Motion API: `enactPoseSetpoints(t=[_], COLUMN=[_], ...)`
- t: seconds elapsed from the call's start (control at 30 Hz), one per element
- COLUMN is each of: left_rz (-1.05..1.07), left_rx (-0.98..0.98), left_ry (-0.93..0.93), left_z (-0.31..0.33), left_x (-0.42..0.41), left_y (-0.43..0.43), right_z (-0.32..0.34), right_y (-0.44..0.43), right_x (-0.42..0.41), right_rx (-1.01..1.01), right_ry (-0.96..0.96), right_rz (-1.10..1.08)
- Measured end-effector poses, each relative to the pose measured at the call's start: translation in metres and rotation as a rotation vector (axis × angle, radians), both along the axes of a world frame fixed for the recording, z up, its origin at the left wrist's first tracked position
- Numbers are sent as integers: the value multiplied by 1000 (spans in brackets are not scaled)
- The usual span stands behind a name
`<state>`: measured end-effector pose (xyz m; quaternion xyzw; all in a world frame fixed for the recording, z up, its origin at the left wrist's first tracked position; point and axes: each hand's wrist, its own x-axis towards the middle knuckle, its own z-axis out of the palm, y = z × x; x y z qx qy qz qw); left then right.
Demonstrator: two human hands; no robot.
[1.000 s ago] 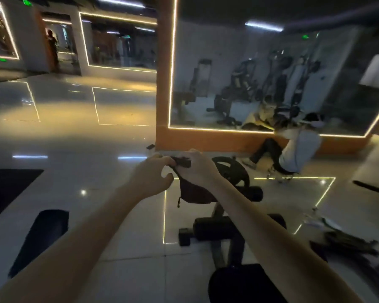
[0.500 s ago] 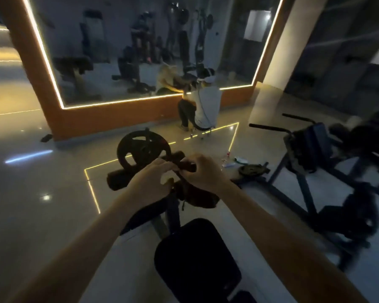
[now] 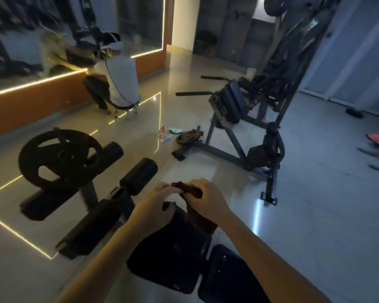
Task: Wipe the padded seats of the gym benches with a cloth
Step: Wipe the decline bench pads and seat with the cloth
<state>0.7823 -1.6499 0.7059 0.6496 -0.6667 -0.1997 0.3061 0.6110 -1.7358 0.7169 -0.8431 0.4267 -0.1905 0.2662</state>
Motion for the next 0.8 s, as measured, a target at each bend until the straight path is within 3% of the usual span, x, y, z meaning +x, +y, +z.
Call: enactPoseSetpoints(t=[0.27, 0.5, 0.8], left_rz=[-88, -45, 59], left_rx=[85, 116, 46], left_ry=[-6, -38, 40], left_z=[-82, -96, -86], left_x=[-10, -62, -199], left_y=[27, 19, -20], right_z=[-66, -80, -62], right_y=[35, 12, -39], right_x=[-22, -68, -197], right_rx=[98, 118, 74], right_ry=[90, 88, 88], right_rz=[-43, 16, 112])
